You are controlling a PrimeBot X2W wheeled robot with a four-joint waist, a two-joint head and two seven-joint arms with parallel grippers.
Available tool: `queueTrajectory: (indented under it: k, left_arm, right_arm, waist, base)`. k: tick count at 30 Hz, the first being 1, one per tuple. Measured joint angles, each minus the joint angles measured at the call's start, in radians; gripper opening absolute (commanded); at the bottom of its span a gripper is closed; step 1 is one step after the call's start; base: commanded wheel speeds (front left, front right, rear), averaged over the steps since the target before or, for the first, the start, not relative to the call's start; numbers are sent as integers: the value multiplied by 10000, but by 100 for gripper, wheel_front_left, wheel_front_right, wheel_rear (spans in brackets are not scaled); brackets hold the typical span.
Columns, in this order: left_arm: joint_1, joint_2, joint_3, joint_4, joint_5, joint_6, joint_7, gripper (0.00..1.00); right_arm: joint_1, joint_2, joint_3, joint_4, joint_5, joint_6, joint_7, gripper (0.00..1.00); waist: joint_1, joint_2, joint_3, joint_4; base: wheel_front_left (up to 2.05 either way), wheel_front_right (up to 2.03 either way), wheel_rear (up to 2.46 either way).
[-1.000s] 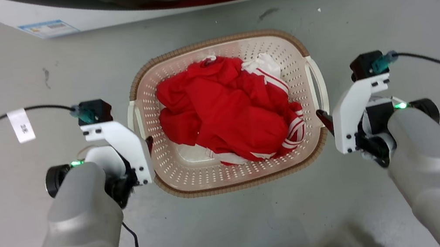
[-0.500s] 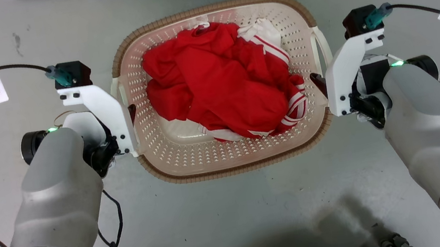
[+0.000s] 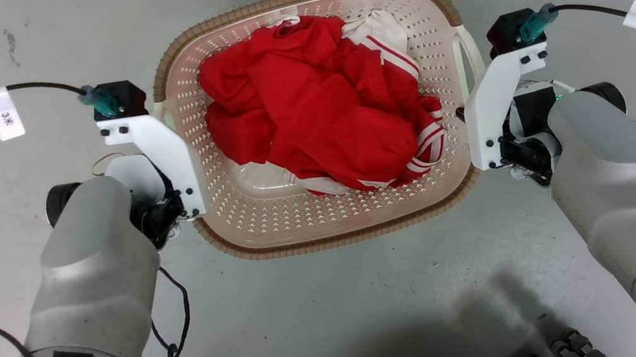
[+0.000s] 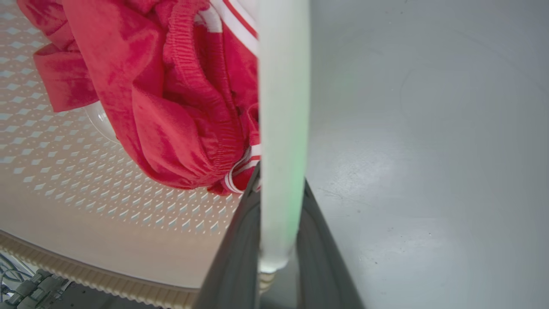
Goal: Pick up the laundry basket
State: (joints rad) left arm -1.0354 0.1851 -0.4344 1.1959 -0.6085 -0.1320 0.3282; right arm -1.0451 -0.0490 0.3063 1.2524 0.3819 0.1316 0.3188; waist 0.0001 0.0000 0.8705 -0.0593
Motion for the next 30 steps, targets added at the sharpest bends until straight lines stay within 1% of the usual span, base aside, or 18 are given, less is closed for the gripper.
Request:
queueTrajectory:
  k: [5, 9, 12, 21, 30]
  left_arm:
    - [-2, 10, -201, 35, -217, 10, 58, 0]
    - [-5, 12, -449, 86, -403, 10, 349, 0]
    - [-2, 0, -564, 130, -577, 10, 644, 0]
    - [206, -35, -899, 192, -1250, 12, 1837, 0]
    - [804, -2, -1168, 222, -1946, 12, 3083, 0]
  right_arm:
    - [0, 33, 130, 102, 155, -2, -10, 0]
    - [4, 33, 192, 186, 240, -2, 4, 0]
    - [20, 29, 240, 228, 408, -2, 213, 0]
    - [263, 21, 491, 320, 853, -4, 1567, 0]
    - [807, 17, 746, 345, 1327, -4, 3020, 0]
  waist:
    - [0, 0, -71, -8]
    - [0, 0, -187, -4]
    - [-1, 0, -369, -2]
    - [-1, 0, -1329, 2]
    - [-1, 0, -2820, 21]
  base:
    - [0, 0, 0]
    - [0, 0, 0]
    - [0, 0, 0]
    - [0, 0, 0]
    - [0, 0, 0]
